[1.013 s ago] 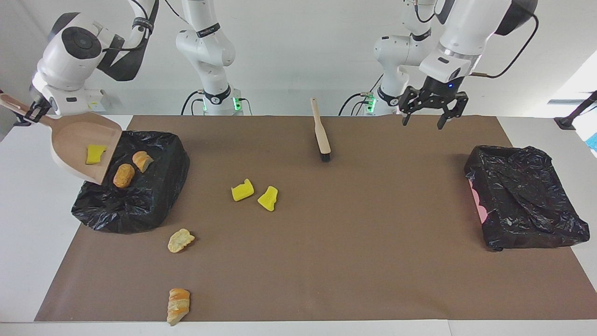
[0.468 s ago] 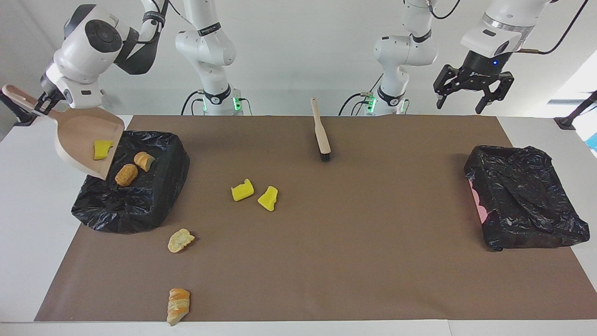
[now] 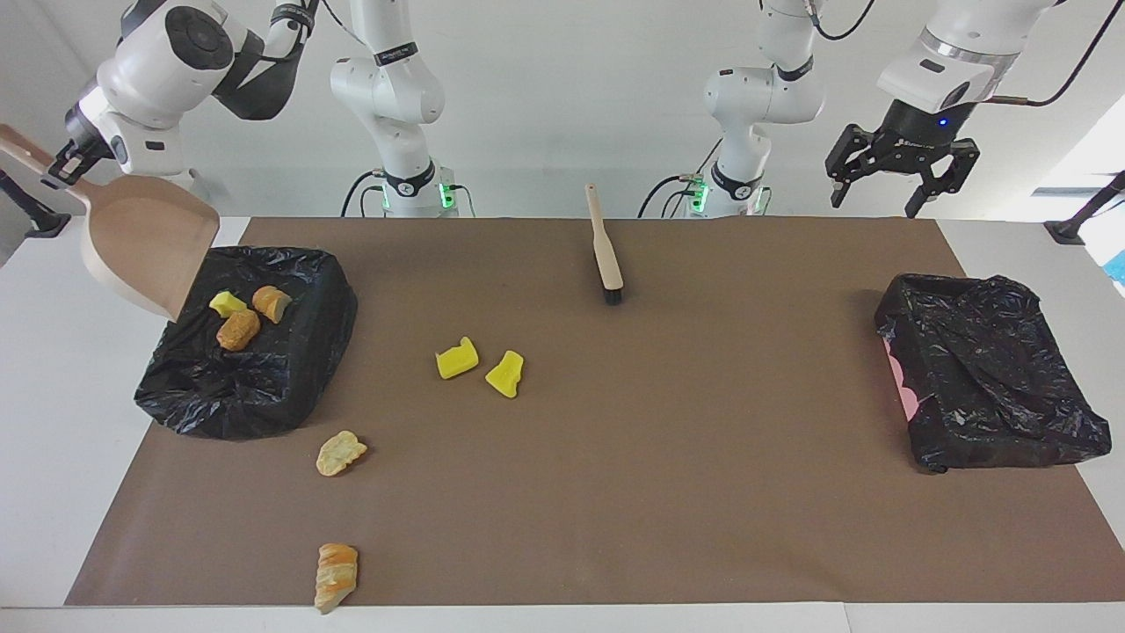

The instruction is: Sweep and dump trash in bin

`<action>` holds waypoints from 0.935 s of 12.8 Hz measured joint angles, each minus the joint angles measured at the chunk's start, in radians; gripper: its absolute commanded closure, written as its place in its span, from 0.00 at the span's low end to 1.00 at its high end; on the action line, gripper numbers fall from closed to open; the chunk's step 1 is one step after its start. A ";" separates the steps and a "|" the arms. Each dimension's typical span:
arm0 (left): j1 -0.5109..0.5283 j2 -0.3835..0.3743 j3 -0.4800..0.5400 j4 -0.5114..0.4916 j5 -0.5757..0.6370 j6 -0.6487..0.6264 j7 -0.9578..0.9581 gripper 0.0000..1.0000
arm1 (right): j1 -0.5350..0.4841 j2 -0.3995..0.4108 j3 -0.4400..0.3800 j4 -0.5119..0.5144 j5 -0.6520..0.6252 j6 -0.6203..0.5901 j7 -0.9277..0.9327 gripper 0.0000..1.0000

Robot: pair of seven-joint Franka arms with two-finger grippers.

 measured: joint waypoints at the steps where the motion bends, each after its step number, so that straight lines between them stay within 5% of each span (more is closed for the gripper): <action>1: 0.004 -0.001 -0.005 0.001 0.000 -0.003 0.000 0.00 | 0.023 0.000 0.001 -0.002 0.054 -0.023 0.001 1.00; 12: 0.078 -0.008 -0.069 0.001 0.001 -0.039 -0.001 0.00 | 0.176 0.069 0.007 -0.021 0.586 -0.101 0.171 1.00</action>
